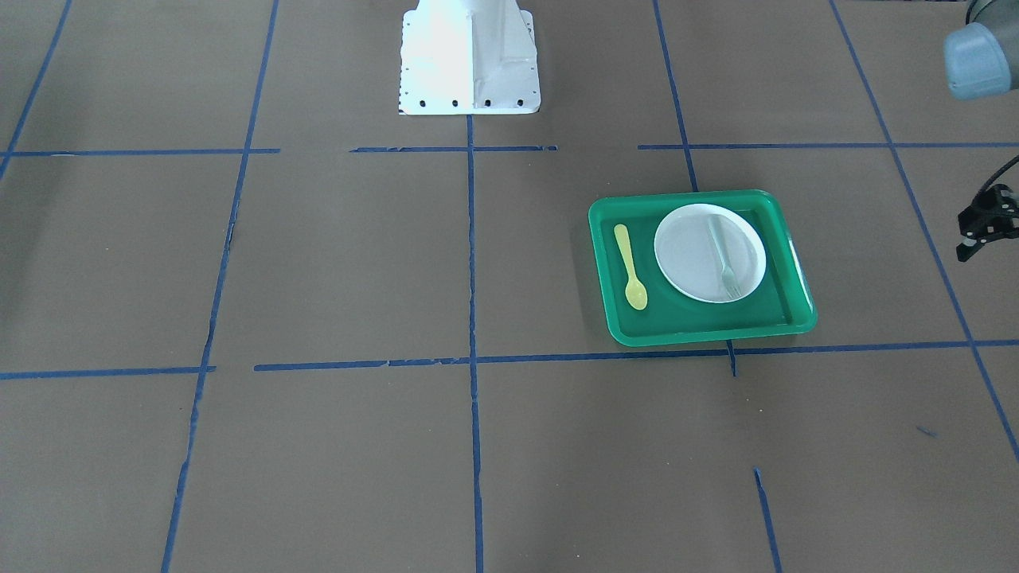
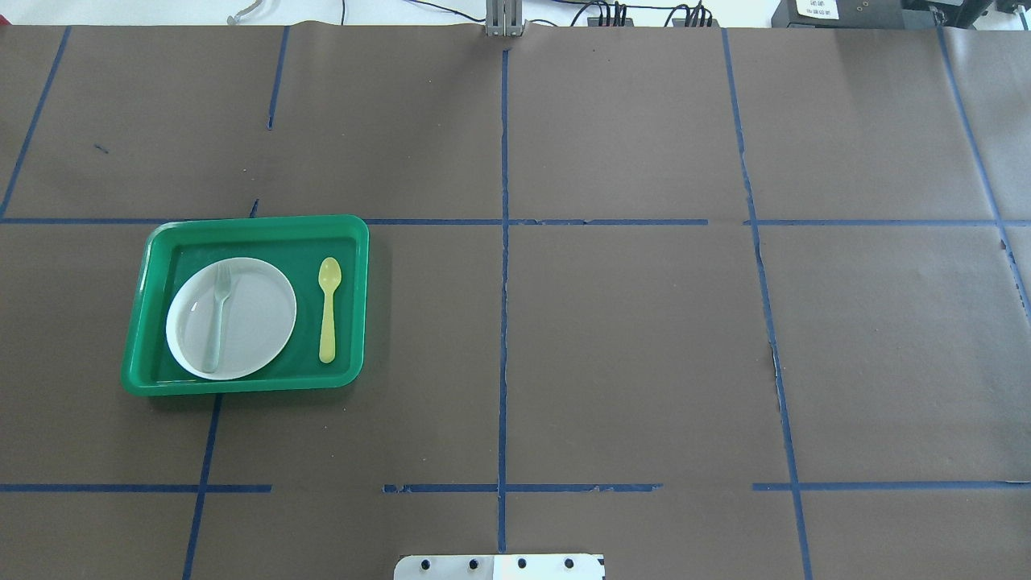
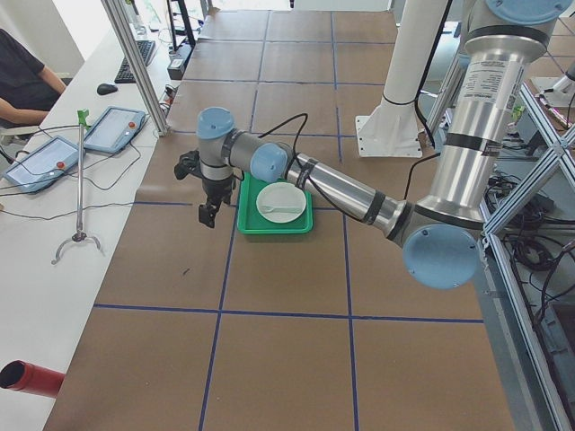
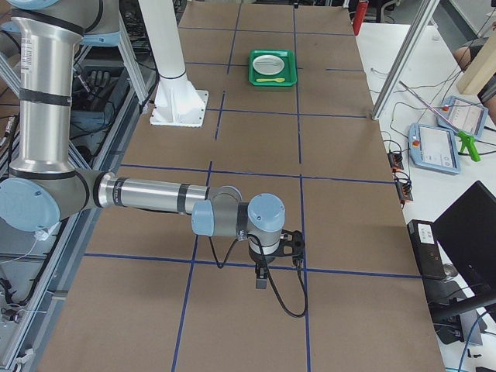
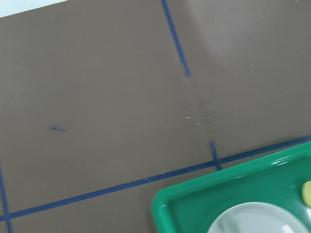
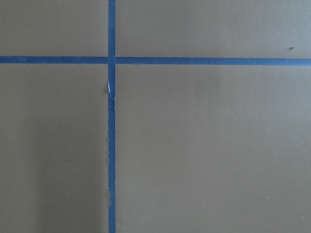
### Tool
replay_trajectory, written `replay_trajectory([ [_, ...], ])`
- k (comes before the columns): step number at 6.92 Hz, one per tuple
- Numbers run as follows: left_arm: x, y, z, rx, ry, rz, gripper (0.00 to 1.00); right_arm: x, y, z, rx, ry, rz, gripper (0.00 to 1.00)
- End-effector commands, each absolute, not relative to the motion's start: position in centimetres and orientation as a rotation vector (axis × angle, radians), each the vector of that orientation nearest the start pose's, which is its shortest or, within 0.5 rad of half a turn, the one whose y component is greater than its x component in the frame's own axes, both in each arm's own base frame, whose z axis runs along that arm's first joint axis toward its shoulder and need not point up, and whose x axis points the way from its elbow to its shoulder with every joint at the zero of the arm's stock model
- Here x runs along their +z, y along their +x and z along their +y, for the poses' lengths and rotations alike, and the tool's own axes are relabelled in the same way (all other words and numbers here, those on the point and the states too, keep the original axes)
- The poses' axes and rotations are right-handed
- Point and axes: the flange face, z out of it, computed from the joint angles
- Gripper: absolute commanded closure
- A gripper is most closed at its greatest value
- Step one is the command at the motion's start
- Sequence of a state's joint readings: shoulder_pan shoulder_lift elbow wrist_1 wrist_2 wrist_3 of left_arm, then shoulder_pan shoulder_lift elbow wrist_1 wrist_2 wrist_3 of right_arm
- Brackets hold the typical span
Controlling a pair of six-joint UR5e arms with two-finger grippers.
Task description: Place spoon
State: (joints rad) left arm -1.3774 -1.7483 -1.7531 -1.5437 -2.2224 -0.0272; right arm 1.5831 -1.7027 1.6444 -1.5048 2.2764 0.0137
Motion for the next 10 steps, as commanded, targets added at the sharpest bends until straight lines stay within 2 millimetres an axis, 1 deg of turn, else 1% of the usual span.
replay_trajectory([
  [1, 57.9, -3.7, -51.7, 0.154, 0.141, 0.670, 0.00, 68.2, 7.4, -43.5, 0.022, 0.007, -0.706, 0.00],
  [2, 61.0, -5.6, -49.1, 0.090, 0.087, 0.735, 0.00, 68.2, 7.4, -43.5, 0.021, 0.007, -0.706, 0.00],
  [3, 63.1, -7.0, -46.8, 0.106, 0.086, 0.753, 0.00, 68.2, 7.4, -43.5, 0.022, 0.007, -0.706, 0.00],
  [4, 65.0, -7.5, -45.5, 0.083, 0.054, 0.788, 0.00, 68.2, 7.4, -43.5, 0.022, 0.007, -0.706, 0.00],
  [5, 66.0, -7.5, -45.2, 0.065, 0.032, 0.803, 0.00, 68.2, 7.4, -43.5, 0.022, 0.007, -0.706, 0.00],
  [8, 65.9, -7.7, -45.3, 0.007, 0.006, 0.804, 0.00, 68.2, 7.4, -43.5, 0.022, 0.007, -0.706, 0.00],
  [10, 65.4, -7.7, -45.4, 0.025, 0.028, 0.799, 0.00, 68.2, 7.4, -43.5, 0.021, 0.007, -0.706, 0.00],
])
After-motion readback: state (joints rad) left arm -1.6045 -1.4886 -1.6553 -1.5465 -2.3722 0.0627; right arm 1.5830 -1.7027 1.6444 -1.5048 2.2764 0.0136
